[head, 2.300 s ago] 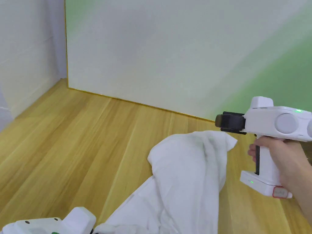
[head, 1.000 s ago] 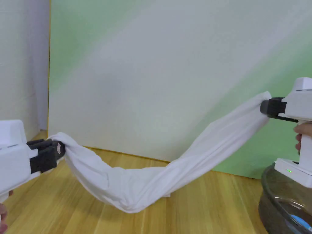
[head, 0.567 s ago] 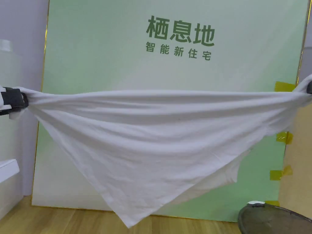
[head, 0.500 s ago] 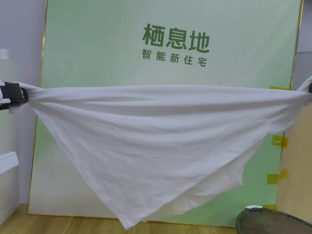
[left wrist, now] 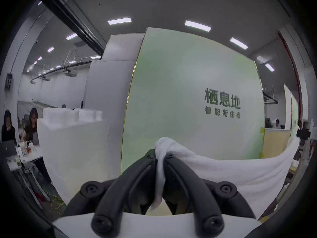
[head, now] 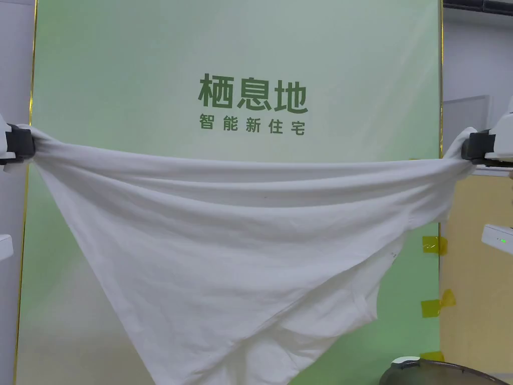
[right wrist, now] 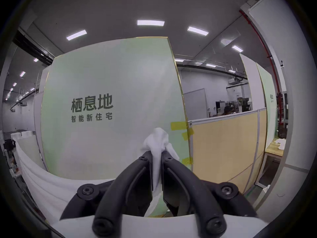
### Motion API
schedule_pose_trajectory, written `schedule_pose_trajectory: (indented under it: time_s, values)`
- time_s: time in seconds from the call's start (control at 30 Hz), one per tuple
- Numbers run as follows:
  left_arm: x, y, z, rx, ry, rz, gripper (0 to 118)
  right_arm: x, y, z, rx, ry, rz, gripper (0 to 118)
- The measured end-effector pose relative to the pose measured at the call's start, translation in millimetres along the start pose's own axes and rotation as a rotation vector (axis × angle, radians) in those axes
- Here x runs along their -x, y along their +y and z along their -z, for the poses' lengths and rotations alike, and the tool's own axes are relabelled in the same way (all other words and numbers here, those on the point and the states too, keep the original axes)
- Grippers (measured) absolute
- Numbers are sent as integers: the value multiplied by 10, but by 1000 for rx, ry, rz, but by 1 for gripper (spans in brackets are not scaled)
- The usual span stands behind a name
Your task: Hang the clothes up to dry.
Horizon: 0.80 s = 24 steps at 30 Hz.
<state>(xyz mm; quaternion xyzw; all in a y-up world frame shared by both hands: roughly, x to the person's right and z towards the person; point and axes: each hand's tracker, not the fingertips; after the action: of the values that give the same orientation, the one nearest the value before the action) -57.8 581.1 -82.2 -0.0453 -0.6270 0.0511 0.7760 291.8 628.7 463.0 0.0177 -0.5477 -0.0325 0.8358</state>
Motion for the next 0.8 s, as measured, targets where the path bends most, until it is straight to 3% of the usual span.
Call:
schedule_pose_trajectory:
  time_s: [0.33, 0.47, 0.8]
  values:
    - [628, -499, 1157, 35, 2, 20, 7, 453, -381, 1120, 48, -1, 3, 9]
    - [841, -792, 1618, 58, 6, 12, 7, 676, -643, 1576, 92, 5, -36, 9]
    - [1210, -1604, 1929, 231, -10, 22, 7, 949, -1442, 2171, 198, 41, -62, 9]
